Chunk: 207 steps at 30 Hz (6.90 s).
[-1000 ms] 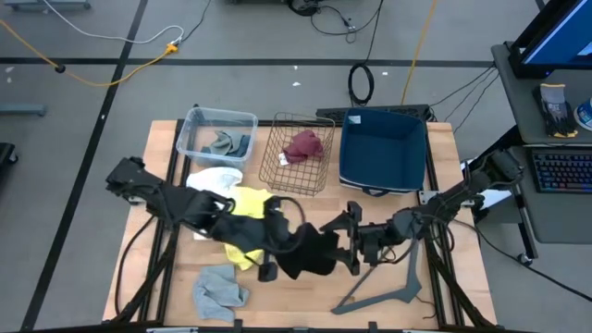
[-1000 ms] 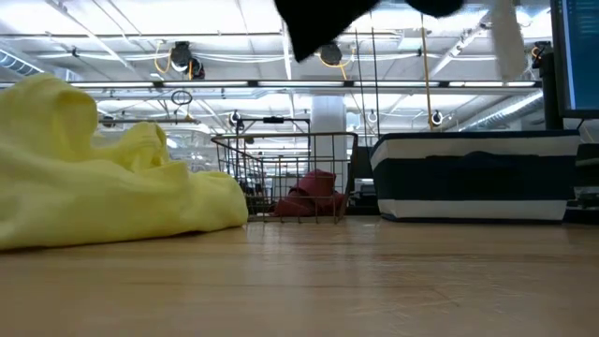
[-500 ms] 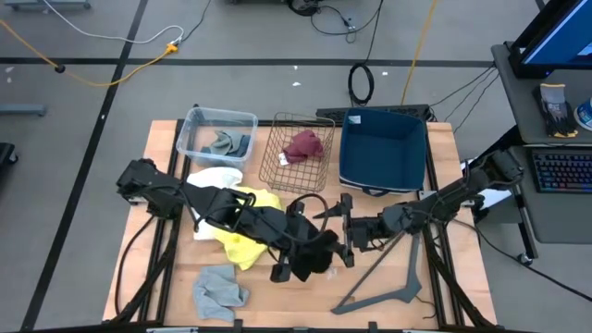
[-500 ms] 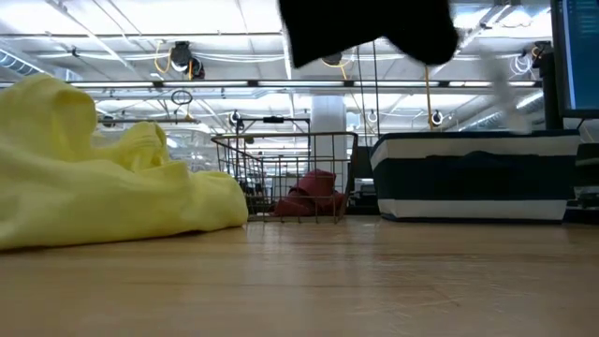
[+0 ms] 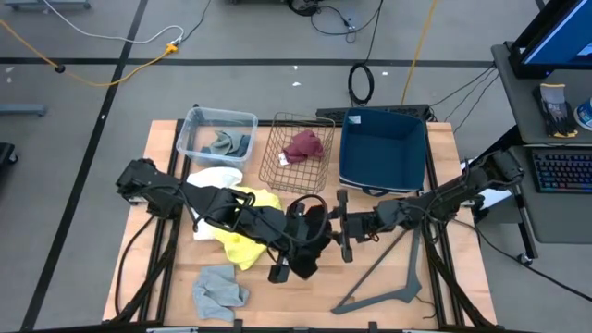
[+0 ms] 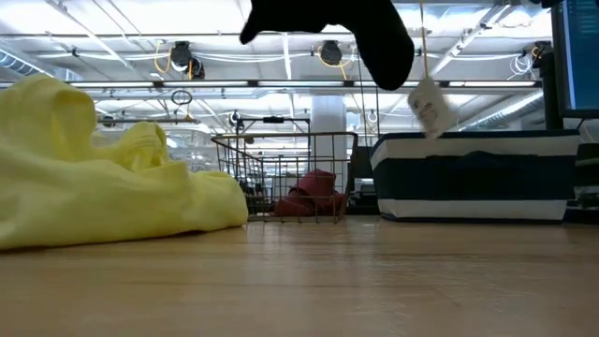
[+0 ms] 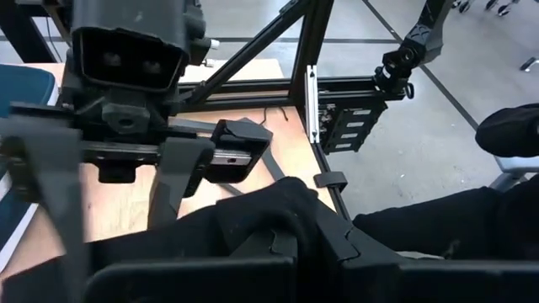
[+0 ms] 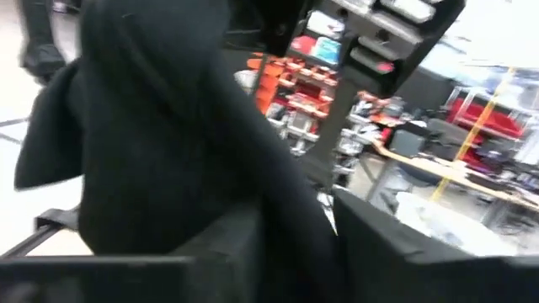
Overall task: Pick & Place Cloths
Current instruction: Put the black boxer into the gold wire basket, then put the gray boxer into the gold wire basket
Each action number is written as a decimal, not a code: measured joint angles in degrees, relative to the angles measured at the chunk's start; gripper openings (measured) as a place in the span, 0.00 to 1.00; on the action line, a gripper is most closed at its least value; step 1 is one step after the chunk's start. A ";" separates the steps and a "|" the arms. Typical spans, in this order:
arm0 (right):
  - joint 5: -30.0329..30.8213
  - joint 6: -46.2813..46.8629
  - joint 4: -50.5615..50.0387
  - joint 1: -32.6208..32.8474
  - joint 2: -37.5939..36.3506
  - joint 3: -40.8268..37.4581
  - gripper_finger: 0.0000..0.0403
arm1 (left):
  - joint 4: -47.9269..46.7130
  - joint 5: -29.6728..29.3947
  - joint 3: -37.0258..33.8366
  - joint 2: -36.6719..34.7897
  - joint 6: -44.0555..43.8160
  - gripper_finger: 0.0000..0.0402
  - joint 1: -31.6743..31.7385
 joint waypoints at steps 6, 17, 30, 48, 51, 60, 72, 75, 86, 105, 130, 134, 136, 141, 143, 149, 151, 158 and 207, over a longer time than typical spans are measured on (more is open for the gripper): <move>-1.59 0.03 -2.04 -0.26 0.00 0.00 0.03 | -1.65 0.11 0.00 0.00 0.00 0.00 0.00; 1.29 1.33 -1.31 -0.32 0.00 0.00 0.01 | -10.39 0.14 0.00 -0.22 -1.37 0.04 -0.07; 6.52 -3.06 4.39 -4.01 0.00 0.41 0.00 | -35.88 -6.75 0.00 -0.24 -14.52 0.20 -2.92; 6.16 -6.60 4.37 -19.44 -0.04 8.29 0.00 | -57.15 -30.54 0.00 -0.24 -40.65 0.21 -14.36; 3.10 -6.22 4.51 -22.41 -0.04 10.08 0.00 | -59.20 -32.59 0.00 -0.24 -44.85 0.21 -16.53; -8.26 4.28 -4.08 -31.63 -0.04 17.25 0.00 | -60.00 -34.64 -5.18 -0.24 -56.53 0.21 -21.84; -19.68 16.82 -5.49 -40.70 8.05 24.65 0.00 | -60.02 -34.04 -12.61 -0.24 -68.75 0.21 -26.26; -20.37 17.93 -7.01 -42.43 10.92 25.73 0.00 | -59.95 -33.55 -12.94 -0.24 -70.31 0.21 -27.24; -20.74 19.79 -15.78 -46.86 19.92 26.56 0.00 | -59.54 -34.74 -12.94 -0.24 -74.71 0.21 -31.49; -19.21 16.31 -25.42 -47.90 29.05 26.51 0.02 | -56.25 -35.10 -12.94 -0.24 -77.14 0.21 -33.53; -19.24 7.05 -35.40 -44.32 26.23 26.41 0.63 | -48.97 -30.13 -13.06 -0.24 -77.07 0.21 -33.48; -18.93 5.62 -38.10 -43.08 24.04 26.38 0.71 | -47.87 -28.31 -13.68 -0.24 -77.09 0.22 -33.48; -17.42 4.84 -37.39 -42.35 23.51 26.52 0.73 | -46.64 -27.11 -13.95 -0.24 -77.09 0.24 -33.48; -14.16 4.00 -41.33 -41.13 20.32 26.46 0.76 | -43.97 -22.97 -14.05 -0.24 -77.08 0.35 -33.48; -12.95 4.06 -42.46 -40.64 18.82 26.65 0.77 | -42.96 -20.25 -14.05 -0.24 -77.07 0.41 -33.48; -12.96 4.18 -47.37 -38.71 13.22 26.38 0.77 | -41.36 -15.60 -14.08 1.50 -77.07 0.55 -33.55; -12.96 4.11 -46.92 -37.76 11.62 26.52 0.77 | -41.16 -14.55 -14.08 2.50 -77.03 0.57 -33.55; -12.98 4.14 -50.09 -34.41 4.41 26.43 0.77 | -40.94 -9.51 -14.08 7.91 -73.23 0.59 -33.37; -13.21 16.30 -49.74 -10.46 -5.18 6.81 0.77 | -21.02 -7.38 -31.63 10.06 -62.16 0.02 -29.86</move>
